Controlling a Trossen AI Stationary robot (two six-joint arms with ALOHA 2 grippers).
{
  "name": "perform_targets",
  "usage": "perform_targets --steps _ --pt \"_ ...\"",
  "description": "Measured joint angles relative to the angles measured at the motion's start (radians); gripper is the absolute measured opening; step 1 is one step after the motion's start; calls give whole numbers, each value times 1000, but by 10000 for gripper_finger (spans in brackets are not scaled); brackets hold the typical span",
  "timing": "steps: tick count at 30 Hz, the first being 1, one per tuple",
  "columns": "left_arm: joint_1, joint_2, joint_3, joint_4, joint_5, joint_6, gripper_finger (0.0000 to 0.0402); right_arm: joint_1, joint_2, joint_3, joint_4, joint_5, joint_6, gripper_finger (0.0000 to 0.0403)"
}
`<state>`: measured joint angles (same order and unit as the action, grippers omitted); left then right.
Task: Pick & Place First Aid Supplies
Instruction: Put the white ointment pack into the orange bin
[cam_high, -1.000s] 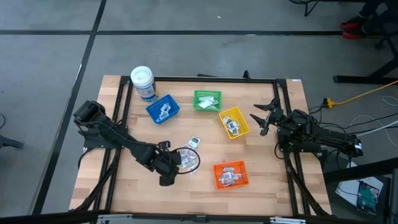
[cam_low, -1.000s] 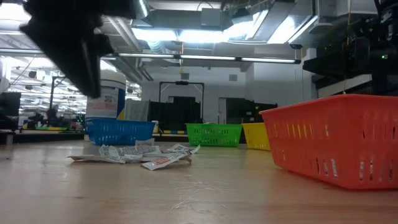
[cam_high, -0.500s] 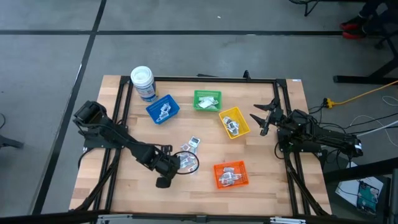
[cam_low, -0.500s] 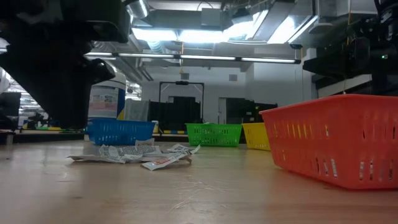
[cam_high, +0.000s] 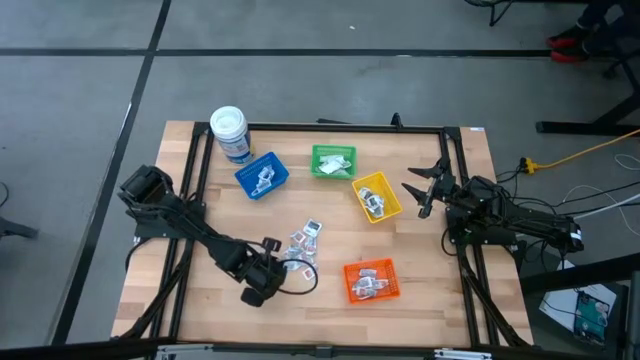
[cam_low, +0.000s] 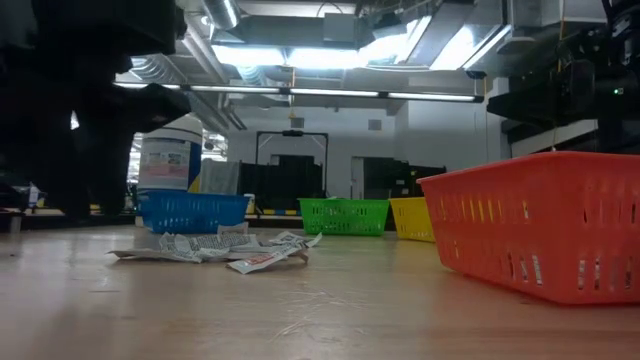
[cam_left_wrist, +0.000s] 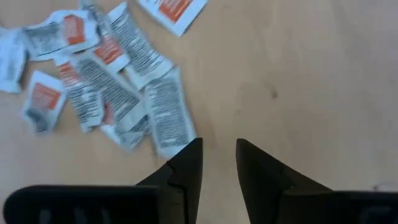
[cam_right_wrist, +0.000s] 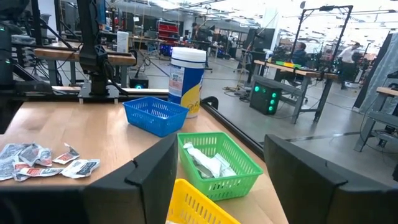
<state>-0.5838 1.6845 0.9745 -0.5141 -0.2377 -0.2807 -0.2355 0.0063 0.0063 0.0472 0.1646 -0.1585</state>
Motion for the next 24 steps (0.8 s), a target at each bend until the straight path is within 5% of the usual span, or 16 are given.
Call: perform_targets --steps 24 --pt "8 113 3 76 -117 29 98 0 0 0 0 0 0 236"
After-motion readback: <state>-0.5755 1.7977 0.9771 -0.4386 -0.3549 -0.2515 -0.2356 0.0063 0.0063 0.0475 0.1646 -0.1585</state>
